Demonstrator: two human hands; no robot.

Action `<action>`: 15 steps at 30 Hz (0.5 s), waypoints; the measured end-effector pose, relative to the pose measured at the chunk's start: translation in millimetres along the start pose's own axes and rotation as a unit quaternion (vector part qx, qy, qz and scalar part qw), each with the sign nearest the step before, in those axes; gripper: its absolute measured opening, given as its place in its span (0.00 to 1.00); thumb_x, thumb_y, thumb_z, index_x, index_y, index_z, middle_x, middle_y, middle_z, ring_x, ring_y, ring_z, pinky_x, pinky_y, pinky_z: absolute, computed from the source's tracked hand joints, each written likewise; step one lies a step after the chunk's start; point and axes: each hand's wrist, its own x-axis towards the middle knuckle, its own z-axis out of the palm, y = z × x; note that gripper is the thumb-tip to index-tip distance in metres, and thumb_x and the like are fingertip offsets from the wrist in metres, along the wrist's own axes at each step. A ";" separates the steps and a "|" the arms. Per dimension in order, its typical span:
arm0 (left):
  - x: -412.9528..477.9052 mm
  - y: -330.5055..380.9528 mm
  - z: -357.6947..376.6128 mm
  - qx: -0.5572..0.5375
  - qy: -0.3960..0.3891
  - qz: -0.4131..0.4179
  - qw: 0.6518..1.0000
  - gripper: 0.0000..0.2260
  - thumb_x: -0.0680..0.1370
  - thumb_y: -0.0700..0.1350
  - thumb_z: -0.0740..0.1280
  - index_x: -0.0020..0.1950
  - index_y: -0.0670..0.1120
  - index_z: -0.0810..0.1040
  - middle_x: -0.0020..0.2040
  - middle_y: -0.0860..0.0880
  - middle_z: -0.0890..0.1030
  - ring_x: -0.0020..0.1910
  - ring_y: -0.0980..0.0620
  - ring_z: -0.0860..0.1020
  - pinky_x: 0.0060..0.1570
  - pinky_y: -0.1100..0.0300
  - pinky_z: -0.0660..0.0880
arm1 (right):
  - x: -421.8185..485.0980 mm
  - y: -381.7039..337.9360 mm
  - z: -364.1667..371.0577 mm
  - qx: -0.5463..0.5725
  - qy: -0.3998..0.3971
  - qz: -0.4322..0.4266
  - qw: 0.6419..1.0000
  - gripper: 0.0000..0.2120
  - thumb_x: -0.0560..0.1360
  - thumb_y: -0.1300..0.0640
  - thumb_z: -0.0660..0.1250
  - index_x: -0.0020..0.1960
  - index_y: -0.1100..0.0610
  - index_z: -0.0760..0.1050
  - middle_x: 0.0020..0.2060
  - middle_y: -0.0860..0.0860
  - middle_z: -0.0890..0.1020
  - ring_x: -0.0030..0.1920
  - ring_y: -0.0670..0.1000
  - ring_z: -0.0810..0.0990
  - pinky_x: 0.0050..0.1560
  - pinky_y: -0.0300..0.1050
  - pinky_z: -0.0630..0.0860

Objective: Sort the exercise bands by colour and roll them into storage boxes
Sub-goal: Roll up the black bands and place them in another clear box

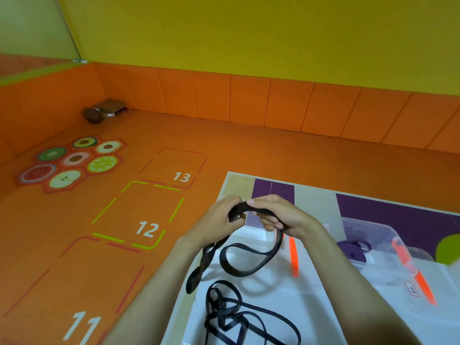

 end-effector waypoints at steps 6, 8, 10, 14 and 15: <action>-19.8 -27.7 -0.3 -0.182 0.010 -0.102 0.978 0.09 0.81 0.45 0.74 0.59 0.50 0.78 0.52 0.47 0.85 0.52 0.48 0.83 0.53 0.54 0.79 | 6.4 -30.9 9.2 0.050 0.024 -0.011 0.998 0.17 0.79 0.47 0.71 0.38 0.57 0.77 0.20 0.50 0.61 0.21 0.47 0.57 0.26 0.39 0.60; -28.7 -36.2 0.2 -0.204 0.020 -0.125 0.971 0.07 0.82 0.44 0.72 0.59 0.51 0.82 0.55 0.48 0.86 0.56 0.48 0.83 0.59 0.51 0.80 | 5.1 -38.4 7.1 0.039 0.028 -0.004 0.999 0.16 0.79 0.48 0.71 0.37 0.57 0.78 0.21 0.51 0.61 0.21 0.47 0.57 0.26 0.38 0.61; -33.3 -43.4 0.3 -0.216 0.022 -0.137 0.966 0.08 0.82 0.45 0.71 0.60 0.53 0.85 0.56 0.48 0.87 0.59 0.46 0.83 0.62 0.47 0.80 | 4.6 -41.2 5.9 0.026 0.028 0.003 0.999 0.16 0.79 0.47 0.71 0.38 0.57 0.78 0.22 0.51 0.61 0.21 0.47 0.57 0.26 0.39 0.61; -33.8 -44.4 -4.4 -0.207 0.033 -0.122 0.970 0.07 0.83 0.47 0.69 0.58 0.58 0.84 0.55 0.51 0.84 0.58 0.51 0.81 0.60 0.53 0.78 | 8.6 -41.5 4.6 0.039 0.029 0.002 0.999 0.16 0.80 0.47 0.71 0.40 0.58 0.78 0.22 0.51 0.60 0.22 0.47 0.57 0.26 0.39 0.61; -34.1 -44.5 -6.8 -0.203 0.039 -0.118 0.971 0.10 0.84 0.45 0.67 0.57 0.60 0.82 0.52 0.49 0.83 0.55 0.51 0.81 0.56 0.57 0.78 | 9.5 -41.8 3.5 0.043 0.029 -0.001 0.999 0.16 0.80 0.48 0.71 0.40 0.58 0.78 0.21 0.51 0.60 0.21 0.47 0.57 0.26 0.38 0.62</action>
